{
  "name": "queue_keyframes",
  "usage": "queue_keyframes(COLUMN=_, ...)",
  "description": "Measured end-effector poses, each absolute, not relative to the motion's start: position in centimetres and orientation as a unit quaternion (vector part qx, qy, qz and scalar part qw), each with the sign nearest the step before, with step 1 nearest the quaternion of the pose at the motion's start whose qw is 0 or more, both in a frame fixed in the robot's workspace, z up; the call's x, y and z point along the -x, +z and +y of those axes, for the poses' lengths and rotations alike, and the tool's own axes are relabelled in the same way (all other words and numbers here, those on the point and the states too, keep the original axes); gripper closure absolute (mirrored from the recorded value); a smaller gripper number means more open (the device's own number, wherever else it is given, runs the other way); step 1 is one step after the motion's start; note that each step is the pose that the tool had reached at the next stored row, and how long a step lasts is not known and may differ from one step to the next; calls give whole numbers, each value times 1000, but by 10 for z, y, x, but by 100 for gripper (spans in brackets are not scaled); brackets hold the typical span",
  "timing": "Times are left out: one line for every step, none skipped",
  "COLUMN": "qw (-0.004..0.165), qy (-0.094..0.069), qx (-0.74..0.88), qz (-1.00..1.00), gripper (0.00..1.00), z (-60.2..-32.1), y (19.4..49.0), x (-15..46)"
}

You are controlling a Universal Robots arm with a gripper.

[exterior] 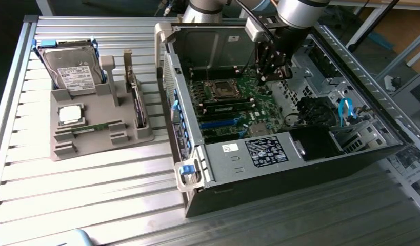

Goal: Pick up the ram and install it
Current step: 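Press down the ram until it locks into place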

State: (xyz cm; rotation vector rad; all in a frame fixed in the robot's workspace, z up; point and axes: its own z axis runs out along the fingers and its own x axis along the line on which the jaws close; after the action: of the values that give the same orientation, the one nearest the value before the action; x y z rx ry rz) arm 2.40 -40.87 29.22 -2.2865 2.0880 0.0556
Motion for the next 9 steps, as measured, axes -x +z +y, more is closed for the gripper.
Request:
queue_keyframes(qw=22, qy=18, qx=738, qz=674, gripper=89, z=-409, y=292, x=-24)
queue_keyframes(qw=22, qy=18, qx=737, qz=675, gripper=89, z=-409, y=292, x=-24)
queue_keyframes(qw=22, qy=18, qx=735, qz=678, gripper=89, z=-409, y=292, x=-24)
queue_keyframes(qw=23, qy=18, qx=731, qz=681, gripper=89, z=-409, y=292, x=-24)
queue_keyframes(qw=23, qy=18, qx=729, qz=684, gripper=89, z=-409, y=292, x=-24)
queue_keyframes(qw=23, qy=18, qx=727, qz=686, gripper=89, z=-409, y=292, x=-24)
queue_keyframes(qw=23, qy=17, qx=723, qz=691, gripper=89, z=-409, y=292, x=-24)
queue_keyframes(qw=23, qy=17, qx=719, qz=694, gripper=89, z=-409, y=292, x=-24)
queue_keyframes(qw=23, qy=17, qx=716, qz=697, gripper=89, z=-409, y=292, x=-24)
